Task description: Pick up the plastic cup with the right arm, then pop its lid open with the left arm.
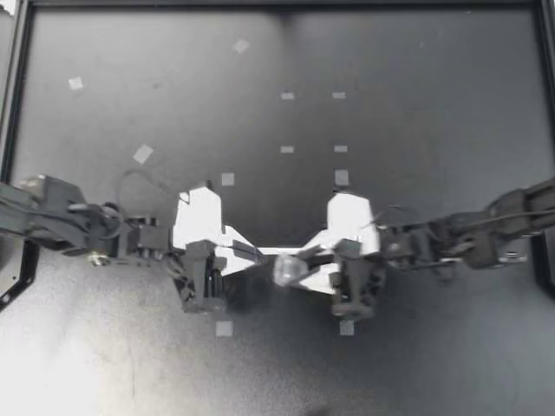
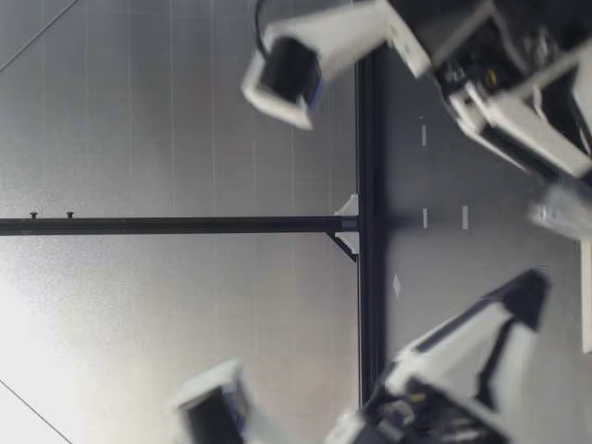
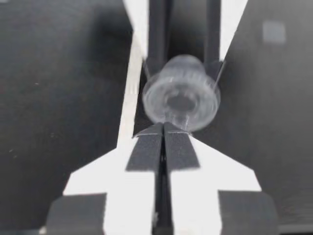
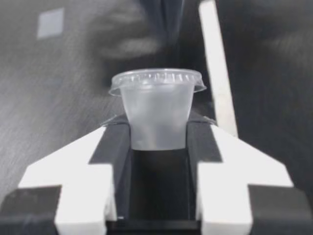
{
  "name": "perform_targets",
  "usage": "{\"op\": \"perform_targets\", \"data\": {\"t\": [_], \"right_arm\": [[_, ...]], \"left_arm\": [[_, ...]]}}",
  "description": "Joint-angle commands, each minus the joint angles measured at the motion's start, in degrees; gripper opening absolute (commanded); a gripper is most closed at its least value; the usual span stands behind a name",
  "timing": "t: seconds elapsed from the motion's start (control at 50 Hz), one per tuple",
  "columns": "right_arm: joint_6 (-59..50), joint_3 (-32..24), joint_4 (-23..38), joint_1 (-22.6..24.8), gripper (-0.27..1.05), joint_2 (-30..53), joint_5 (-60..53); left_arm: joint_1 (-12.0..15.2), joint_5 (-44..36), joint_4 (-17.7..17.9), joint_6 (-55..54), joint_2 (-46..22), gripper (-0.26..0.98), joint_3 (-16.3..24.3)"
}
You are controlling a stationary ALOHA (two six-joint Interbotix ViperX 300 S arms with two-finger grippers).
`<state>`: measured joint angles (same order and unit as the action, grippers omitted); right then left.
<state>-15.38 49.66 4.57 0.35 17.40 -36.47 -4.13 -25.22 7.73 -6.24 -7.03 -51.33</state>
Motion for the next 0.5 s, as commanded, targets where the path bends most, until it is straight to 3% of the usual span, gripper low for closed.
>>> {"op": "perform_targets", "data": {"t": [0.0,0.12,0.22,0.32,0.48], "right_arm": [[0.9,3.0,0.0,0.2,0.26,-5.7,-6.5],[2.9,8.3,-0.2,0.0,0.26,-9.3,-20.2],[5.4,10.2,-0.2,0.0,0.26,-9.4,-30.7],[10.1,11.0,-0.3,-0.1,0.26,-8.3,-37.5],[17.3,9.1,-0.4,-0.1,0.26,-7.3,-40.2]], "left_arm": [[0.2,0.9,2.7,-3.5,4.9,-0.05,-0.9],[-0.8,-2.1,9.0,-17.9,6.6,-0.02,-3.3],[-2.1,-6.7,8.3,-35.3,6.9,0.11,-4.3],[-2.3,-13.4,4.6,-55.1,8.2,0.32,-5.9],[-2.2,-28.6,3.4,-76.2,9.2,0.79,-6.6]]}}
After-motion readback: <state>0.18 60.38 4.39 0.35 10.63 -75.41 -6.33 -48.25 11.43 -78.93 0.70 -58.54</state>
